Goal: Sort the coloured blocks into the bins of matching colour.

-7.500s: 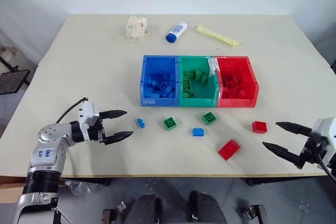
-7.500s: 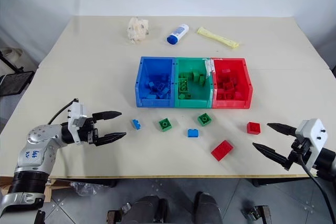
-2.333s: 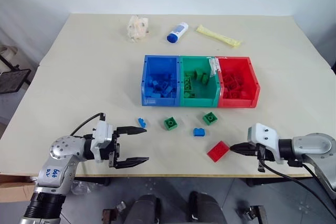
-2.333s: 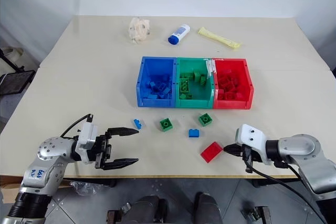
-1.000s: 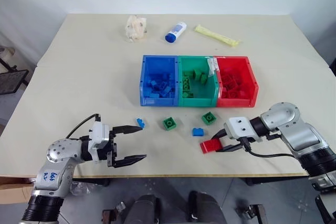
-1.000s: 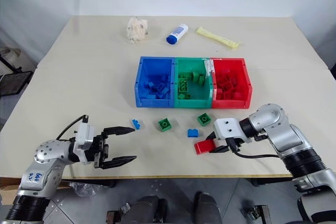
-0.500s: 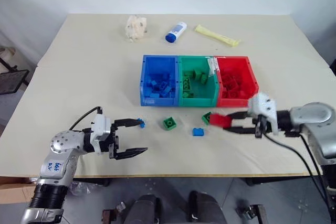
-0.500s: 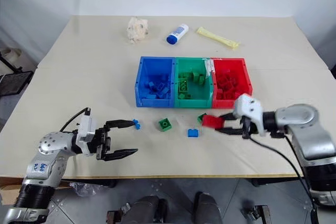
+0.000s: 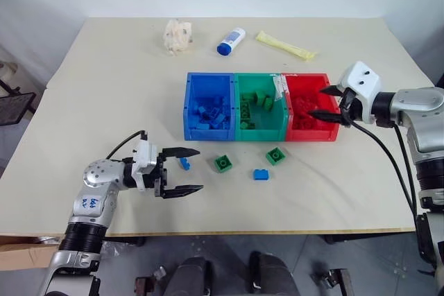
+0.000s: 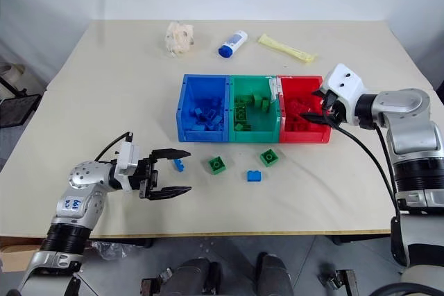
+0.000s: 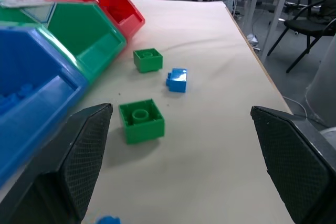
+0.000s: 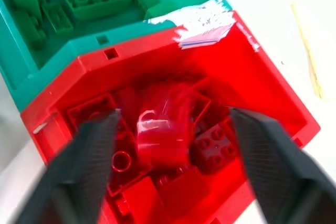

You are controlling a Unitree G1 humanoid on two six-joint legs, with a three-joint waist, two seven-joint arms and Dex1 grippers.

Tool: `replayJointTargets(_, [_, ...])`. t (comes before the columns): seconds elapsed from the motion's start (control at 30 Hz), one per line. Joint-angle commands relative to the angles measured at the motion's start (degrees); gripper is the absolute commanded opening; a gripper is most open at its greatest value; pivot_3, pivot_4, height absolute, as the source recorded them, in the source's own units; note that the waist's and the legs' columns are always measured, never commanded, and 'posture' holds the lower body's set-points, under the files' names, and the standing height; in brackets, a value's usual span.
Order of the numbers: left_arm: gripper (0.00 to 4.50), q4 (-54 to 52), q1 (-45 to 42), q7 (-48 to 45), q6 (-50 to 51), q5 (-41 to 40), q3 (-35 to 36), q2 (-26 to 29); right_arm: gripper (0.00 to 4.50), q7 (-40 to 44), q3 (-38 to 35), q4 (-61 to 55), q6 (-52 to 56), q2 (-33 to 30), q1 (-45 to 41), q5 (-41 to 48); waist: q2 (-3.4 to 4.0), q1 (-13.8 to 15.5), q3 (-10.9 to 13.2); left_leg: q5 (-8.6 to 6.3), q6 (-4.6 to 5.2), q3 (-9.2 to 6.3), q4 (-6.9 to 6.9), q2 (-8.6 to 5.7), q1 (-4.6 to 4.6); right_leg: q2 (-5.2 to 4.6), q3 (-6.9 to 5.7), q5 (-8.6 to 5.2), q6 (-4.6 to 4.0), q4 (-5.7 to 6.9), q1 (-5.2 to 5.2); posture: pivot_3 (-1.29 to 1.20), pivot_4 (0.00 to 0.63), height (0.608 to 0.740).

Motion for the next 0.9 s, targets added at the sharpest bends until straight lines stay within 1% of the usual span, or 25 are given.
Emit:
replayJointTargets(0.03, [4.5,-0.11,-0.56,-0.31,-0.92,0.23,-0.02,-0.26,4.48,1.89,-2.53,-4.71,-0.2,-1.49,0.88,2.16,0.0,-0.02,0.0,0.0,0.0,0.0,0.0,0.0,0.0,0.0,-0.01,0.0,0.0,0.0,0.0,0.0,0.15,0.74])
replayJointTargets(0.17, [4.5,0.51,-1.13,-0.61,-1.19,0.3,-0.12,-0.72,4.48,5.63,-4.78,-10.98,1.65,-2.96,5.27,6.15,0.0,0.31,0.0,0.0,0.0,-0.02,0.03,0.01,0.0,0.01,-0.02,0.0,0.0,0.01,0.01,0.0,0.15,0.74])
replayJointTargets(0.27, [4.5,1.74,-1.75,-1.26,-1.79,0.47,-0.29,-0.96,4.48,7.93,-6.92,-16.56,3.28,-4.91,11.33,9.23,0.0,0.73,0.0,0.0,0.0,-0.04,0.08,0.0,-0.01,0.0,-0.04,0.0,0.01,0.01,0.05,0.0,0.15,0.74])
replayJointTargets(0.33, [4.5,3.11,-2.53,-2.18,-2.32,0.61,-0.57,-1.0,4.48,8.97,-10.16,-20.9,2.9,-7.05,18.15,10.8,-0.01,0.97,0.0,0.0,0.01,-0.04,0.09,-0.01,-0.03,-0.02,-0.04,0.01,0.02,-0.01,0.07,0.0,0.15,0.74])
replayJointTargets(0.53, [4.5,6.85,-4.78,-4.11,-3.8,0.99,-0.84,-1.23,4.48,8.1,-17.95,-28.33,5.0,-8.86,30.17,14.85,-0.01,0.78,0.0,0.0,0.01,0.0,0.11,0.0,-0.02,0.01,-0.02,0.01,0.02,0.0,0.07,0.0,0.15,0.74])
replayJointTargets(0.67, [4.5,10.25,-6.87,-5.54,-4.97,1.58,-0.95,-1.3,4.48,8.45,-28.65,-33.17,5.94,-8.05,43.21,17.85,-0.02,1.24,0.0,0.0,0.0,-0.01,0.09,0.04,0.03,0.06,-0.03,0.01,0.02,0.02,0.1,0.0,0.15,0.74])
replayJointTargets(0.73, [4.5,11.22,-7.49,-5.96,-5.27,1.75,-0.97,-1.35,4.48,7.77,-31.67,-34.77,6.14,-7.8,47.74,18.26,-0.02,1.22,0.0,0.0,0.01,0.0,0.09,0.01,0.02,0.03,-0.04,0.01,0.02,0.02,0.1,0.0,0.15,0.74])
replayJointTargets(0.8, [4.5,11.85,-7.89,-6.27,-5.4,1.79,-1.0,-1.4,4.48,6.74,-32.5,-36.12,6.5,-7.5,49.82,18.61,-0.04,1.0,0.01,0.01,0.03,0.03,0.12,-0.03,0.02,-0.01,0.01,0.03,0.05,0.0,0.13,0.0,0.15,0.74])
replayJointTargets(0.9, [4.5,11.98,-8.07,-6.57,-5.25,1.69,-0.98,-1.36,4.48,5.22,-32.03,-37.51,7.32,-7.19,50.41,19.2,-0.04,0.76,0.01,0.03,0.07,0.04,0.13,-0.01,0.1,0.0,0.07,0.03,0.05,-0.01,0.17,0.0,0.15,0.74])
